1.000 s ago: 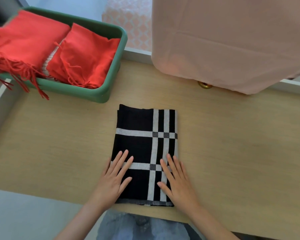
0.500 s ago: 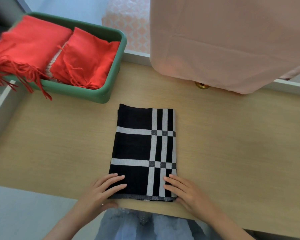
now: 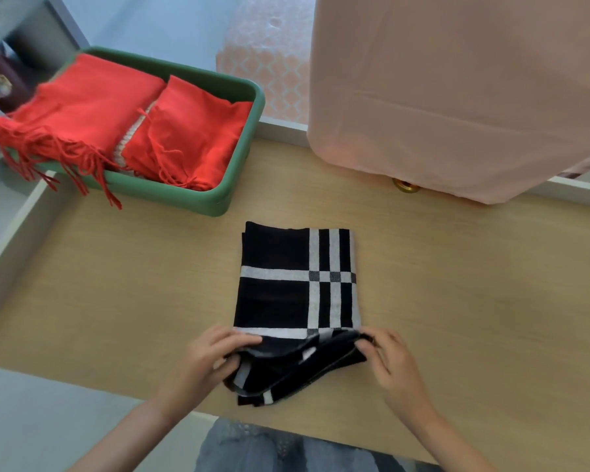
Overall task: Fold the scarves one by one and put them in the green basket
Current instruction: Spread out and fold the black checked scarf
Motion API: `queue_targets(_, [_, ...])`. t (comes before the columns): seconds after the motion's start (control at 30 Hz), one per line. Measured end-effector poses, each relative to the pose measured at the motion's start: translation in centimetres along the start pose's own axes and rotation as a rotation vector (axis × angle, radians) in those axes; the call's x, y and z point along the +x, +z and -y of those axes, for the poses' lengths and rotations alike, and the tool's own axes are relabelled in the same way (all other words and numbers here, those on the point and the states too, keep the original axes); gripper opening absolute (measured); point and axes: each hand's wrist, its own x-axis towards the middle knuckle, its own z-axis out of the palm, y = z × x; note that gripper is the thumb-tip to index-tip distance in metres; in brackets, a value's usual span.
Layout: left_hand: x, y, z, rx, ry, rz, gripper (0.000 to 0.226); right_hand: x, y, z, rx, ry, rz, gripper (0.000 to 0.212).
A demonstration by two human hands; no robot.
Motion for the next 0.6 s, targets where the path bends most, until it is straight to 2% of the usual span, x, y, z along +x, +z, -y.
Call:
queue_targets(0.1, [4.5, -2.8, -1.5, -0.217, -0.157, -0.085, 0.055, 3.8, -1.5, 2.6, 0.162, 0.092, -0.044, 0.020])
queue_targets(0.17, [8.1, -4.2, -1.5, -0.326, -0.279, -0.078, 0.046, 7.5, -2.1, 3.9, 0.196, 0.149, -0.075, 0.022])
queue_targets(0.23, [11.5, -4.8, -0.5, -0.386, -0.395, -0.067, 0.028, 11.9, -2.0, 4.1, 0.124, 0.208, -0.085, 0.029])
queue_targets(0.3, [13.8, -4.3, 1.6, -0.458, -0.573, -0.030, 0.020, 16.1, -1.4, 3.6, 0.002, 0.279, -0.091, 0.036])
queue_targets(0.37, [14.8, -3.4, 2.7, -0.542, -0.747, 0.014, 0.027, 19.1, -0.6, 2.9, -0.134, 0.353, -0.062, 0.039])
queue_targets(0.43, [14.5, -2.7, 2.5, -0.587, -0.768, 0.013, 0.032, 20.5, 0.0, 2.1, -0.207, 0.376, -0.044, 0.042])
queue_targets(0.47, [14.5, -2.4, 2.2, -0.573, -0.769, -0.003, 0.045, 20.6, 0.2, 1.7, -0.206, 0.366, -0.044, 0.042])
queue_targets(0.53, [13.8, -1.7, 1.5, -0.514, -0.754, 0.019, 0.098, 19.9, 0.1, 1.6, -0.134, 0.338, -0.062, 0.041])
queue_targets(0.6, [11.9, -0.2, 0.7, -0.448, -0.639, 0.030, 0.135, 18.4, -0.5, 2.0, -0.014, 0.336, -0.043, 0.047])
